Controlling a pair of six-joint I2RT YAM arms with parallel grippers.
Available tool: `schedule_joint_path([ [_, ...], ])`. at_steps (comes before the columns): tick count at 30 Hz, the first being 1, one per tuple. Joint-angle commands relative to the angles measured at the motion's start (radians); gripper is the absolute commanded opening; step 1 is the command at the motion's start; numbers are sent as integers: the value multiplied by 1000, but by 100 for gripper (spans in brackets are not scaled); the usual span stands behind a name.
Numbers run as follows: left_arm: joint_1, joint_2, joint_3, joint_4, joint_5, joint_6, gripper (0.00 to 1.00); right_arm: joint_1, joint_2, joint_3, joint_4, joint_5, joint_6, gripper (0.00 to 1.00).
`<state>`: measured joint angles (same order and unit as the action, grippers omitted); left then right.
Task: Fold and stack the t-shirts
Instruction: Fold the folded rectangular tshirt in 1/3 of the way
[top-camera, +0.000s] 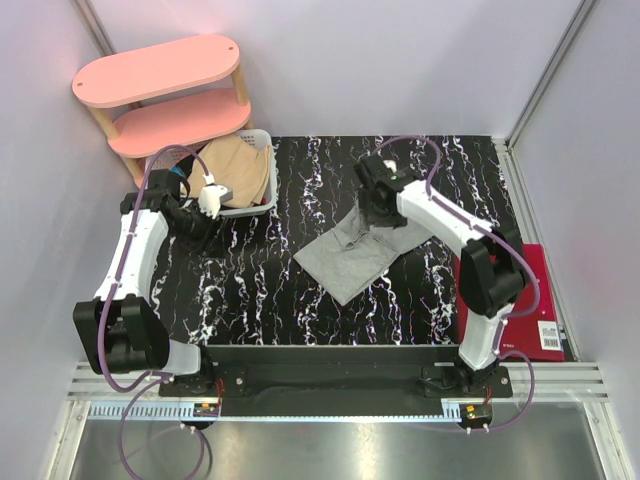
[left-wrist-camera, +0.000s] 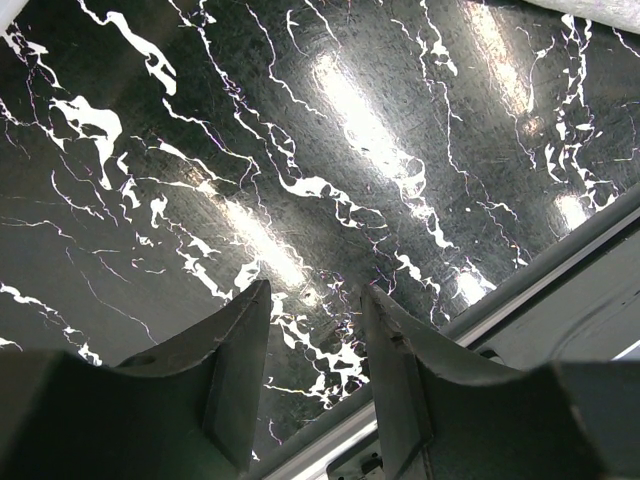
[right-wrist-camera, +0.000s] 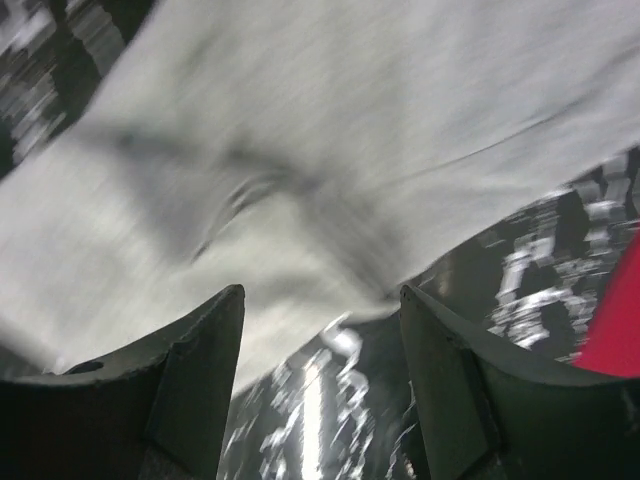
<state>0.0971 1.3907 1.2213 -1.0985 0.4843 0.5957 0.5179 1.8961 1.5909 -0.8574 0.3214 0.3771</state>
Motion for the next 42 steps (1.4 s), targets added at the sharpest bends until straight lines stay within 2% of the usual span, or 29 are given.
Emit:
schedule_joint_path([
  [1, -4, -39, 3, 14, -1, 12, 46, 152, -114, -65, 46, -228, -20, 70],
  [5, -7, -42, 6, 15, -1, 7, 46, 176, -94, -92, 89, -318, 12, 67],
  [9, -7, -58, -5, 15, -3, 7, 46, 177, -34, -77, 100, -315, 46, 62],
  [22, -7, -71, -16, 19, -26, 21, 46, 171, 155, 46, 98, -318, 54, 60],
  [37, -7, -84, -17, 17, -49, 29, 46, 65, 225, 170, 98, -318, -10, 60],
  [42, -7, -90, -16, 17, -53, 29, 46, 28, 302, 251, 97, -377, -66, 60],
])
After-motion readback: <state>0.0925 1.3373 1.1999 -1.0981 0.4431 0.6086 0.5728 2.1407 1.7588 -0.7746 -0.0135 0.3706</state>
